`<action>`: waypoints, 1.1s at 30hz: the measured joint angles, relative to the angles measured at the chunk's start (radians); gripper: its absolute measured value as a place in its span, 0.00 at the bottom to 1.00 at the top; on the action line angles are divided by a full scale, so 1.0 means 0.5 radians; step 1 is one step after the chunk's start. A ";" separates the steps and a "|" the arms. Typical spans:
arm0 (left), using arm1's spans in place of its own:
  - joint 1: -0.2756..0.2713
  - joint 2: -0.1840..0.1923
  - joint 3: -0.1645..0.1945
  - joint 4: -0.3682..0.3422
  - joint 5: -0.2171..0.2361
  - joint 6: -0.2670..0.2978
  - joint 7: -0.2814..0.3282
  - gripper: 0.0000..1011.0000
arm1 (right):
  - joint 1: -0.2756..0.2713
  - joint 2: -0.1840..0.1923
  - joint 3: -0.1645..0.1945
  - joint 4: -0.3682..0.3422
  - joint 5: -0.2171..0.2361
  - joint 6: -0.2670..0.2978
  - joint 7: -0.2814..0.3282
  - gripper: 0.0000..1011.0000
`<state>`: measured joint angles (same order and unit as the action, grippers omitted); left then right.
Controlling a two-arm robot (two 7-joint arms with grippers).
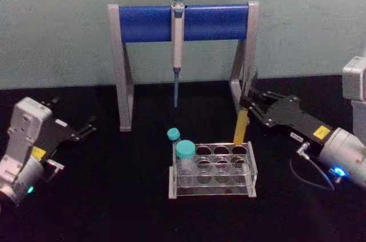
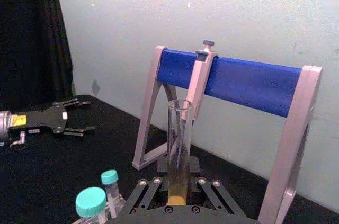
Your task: Pick up the test tube from the test tube rack, shake it, then place it back into the test tube rack.
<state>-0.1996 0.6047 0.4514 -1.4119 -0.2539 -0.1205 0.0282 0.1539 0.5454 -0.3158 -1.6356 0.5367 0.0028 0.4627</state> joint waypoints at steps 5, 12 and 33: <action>0.000 0.000 0.000 0.000 0.000 0.000 0.000 1.00 | -0.046 0.026 0.026 -0.041 0.001 -0.003 0.000 0.21; 0.000 0.000 0.000 0.000 0.000 0.000 0.000 1.00 | -0.131 0.079 0.051 -0.122 0.025 -0.014 0.036 0.21; 0.000 0.000 0.000 0.000 0.000 0.000 0.000 1.00 | -0.058 0.048 -0.103 -0.128 0.048 -0.016 0.149 0.21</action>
<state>-0.1995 0.6047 0.4514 -1.4120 -0.2539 -0.1205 0.0283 0.1247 0.5696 -0.3672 -1.6994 0.5607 -0.0052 0.5371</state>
